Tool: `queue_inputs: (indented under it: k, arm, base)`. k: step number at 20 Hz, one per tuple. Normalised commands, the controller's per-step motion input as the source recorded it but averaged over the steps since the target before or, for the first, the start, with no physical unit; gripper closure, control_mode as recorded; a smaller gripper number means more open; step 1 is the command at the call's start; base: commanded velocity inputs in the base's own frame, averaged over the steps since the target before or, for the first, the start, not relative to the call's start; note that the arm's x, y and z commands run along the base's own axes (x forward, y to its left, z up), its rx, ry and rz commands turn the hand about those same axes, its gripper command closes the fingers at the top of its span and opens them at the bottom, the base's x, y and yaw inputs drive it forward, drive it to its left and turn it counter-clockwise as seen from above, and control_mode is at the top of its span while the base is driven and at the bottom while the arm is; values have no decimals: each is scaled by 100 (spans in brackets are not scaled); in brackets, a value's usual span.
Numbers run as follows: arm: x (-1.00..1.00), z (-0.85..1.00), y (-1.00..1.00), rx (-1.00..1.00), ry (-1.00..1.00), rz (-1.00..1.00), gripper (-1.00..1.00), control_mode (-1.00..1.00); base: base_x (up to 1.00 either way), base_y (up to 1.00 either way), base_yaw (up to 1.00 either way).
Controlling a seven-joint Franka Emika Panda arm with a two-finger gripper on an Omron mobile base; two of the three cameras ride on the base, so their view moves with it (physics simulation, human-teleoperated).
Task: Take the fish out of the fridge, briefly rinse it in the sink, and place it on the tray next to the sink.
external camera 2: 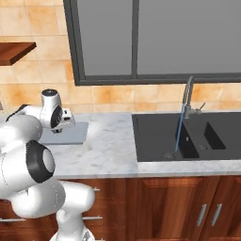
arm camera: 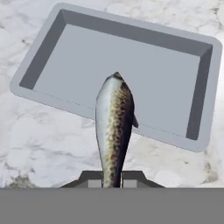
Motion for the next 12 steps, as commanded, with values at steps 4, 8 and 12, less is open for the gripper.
queue_inputs:
  k: [4, 8, 12]
  arm:
    - [65, -34, 17, -4, 0, 1, 100, -100]
    - [67, -30, 28, -7, 0, 0, 100, -100]
    - [60, -29, 24, -5, -1, 0, 100, -100]
  base:
    - [0, 0, 0]
    - [0, 0, 0]
    - [0, 0, 0]
